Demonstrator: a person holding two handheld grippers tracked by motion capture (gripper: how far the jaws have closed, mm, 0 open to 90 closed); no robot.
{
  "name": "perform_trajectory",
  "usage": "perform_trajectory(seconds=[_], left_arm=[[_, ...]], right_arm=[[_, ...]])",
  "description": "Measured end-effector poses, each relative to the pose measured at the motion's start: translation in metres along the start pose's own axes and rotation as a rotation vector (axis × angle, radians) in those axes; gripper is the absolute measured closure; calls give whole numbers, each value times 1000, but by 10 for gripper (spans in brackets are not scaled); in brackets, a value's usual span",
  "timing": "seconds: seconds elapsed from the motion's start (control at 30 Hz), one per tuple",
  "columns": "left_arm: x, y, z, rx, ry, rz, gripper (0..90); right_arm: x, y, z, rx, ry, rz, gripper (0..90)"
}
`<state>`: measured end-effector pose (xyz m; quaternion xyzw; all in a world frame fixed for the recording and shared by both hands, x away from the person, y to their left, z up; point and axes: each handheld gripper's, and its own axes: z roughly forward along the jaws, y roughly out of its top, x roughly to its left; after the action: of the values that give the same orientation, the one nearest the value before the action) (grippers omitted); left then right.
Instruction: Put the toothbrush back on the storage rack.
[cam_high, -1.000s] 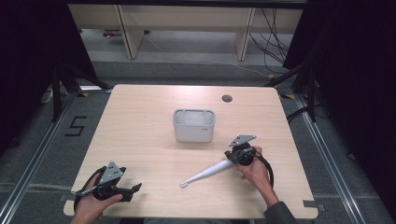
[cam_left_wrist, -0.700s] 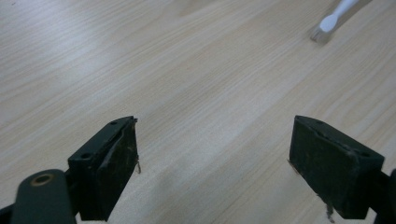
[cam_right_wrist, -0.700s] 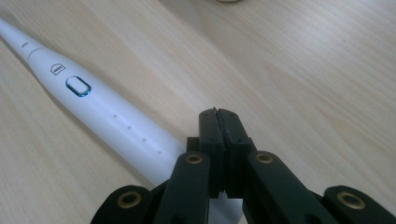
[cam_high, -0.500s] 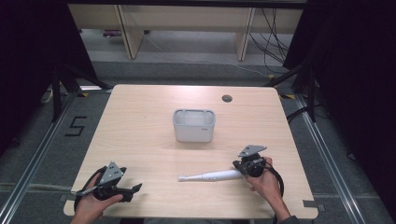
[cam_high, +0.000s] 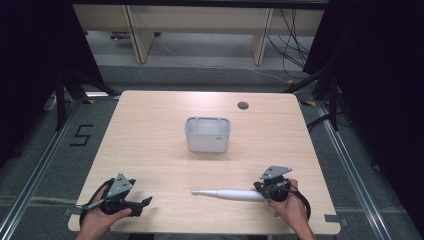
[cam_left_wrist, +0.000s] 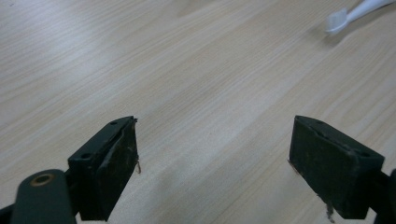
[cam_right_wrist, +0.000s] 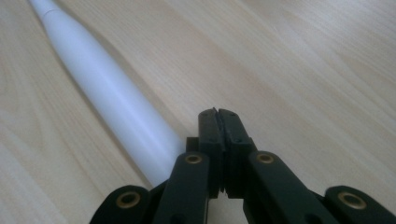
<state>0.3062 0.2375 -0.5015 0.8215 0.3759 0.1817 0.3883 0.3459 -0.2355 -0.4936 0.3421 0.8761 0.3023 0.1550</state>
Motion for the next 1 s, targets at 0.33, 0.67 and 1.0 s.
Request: perform_trajectory(seconds=[0.33,0.67,1.0], left_arm=[[0,0,1,-10,-2,0,151],[0,0,1,-11,-2,1,151],[0,0,1,-10,-4,2,151]], right_arm=[[13,-6,-11,25,6,20,887],[33,-8,-14,31,4,26,879],[40,-7,-16,40,26,19,847]])
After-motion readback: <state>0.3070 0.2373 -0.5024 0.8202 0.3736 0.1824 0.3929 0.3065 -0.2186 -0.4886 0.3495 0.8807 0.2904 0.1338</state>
